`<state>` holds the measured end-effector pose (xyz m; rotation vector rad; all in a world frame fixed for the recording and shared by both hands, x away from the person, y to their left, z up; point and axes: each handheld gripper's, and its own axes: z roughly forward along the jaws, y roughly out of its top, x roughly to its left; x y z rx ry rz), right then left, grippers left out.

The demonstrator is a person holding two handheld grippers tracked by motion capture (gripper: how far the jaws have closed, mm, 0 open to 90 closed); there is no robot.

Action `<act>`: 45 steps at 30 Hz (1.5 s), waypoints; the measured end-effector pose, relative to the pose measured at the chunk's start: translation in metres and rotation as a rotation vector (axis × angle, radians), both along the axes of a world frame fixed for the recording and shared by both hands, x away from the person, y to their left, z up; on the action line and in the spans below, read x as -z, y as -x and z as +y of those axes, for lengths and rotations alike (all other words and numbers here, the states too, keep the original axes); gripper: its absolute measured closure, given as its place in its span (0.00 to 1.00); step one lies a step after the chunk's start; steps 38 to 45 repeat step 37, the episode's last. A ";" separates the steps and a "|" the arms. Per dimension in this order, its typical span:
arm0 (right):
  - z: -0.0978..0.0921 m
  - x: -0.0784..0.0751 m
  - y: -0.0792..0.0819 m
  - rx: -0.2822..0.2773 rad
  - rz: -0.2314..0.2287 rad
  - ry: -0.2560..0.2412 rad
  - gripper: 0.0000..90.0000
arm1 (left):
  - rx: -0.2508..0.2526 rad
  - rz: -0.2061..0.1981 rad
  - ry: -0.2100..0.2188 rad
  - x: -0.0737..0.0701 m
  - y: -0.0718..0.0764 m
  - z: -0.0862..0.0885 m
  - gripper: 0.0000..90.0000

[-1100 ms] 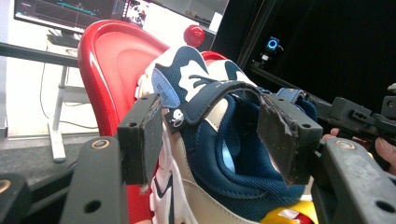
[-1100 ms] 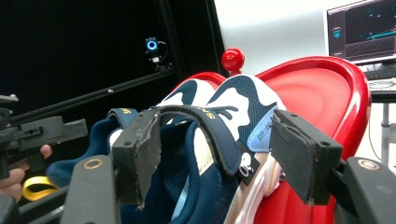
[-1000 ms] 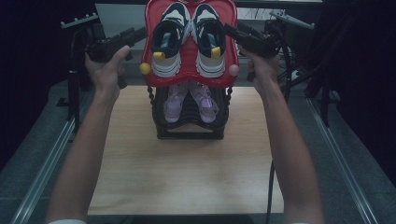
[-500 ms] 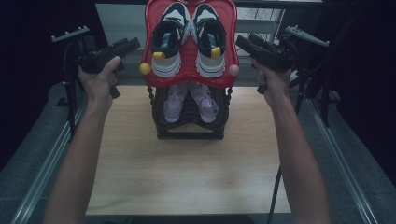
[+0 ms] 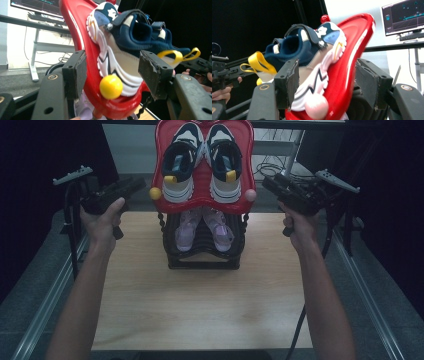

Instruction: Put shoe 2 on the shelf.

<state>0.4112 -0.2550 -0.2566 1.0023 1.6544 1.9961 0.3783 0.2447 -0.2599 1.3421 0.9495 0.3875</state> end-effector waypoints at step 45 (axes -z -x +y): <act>-0.017 0.077 0.002 0.020 0.107 0.043 0.39 | -0.002 0.070 -0.024 0.066 0.022 0.007 0.43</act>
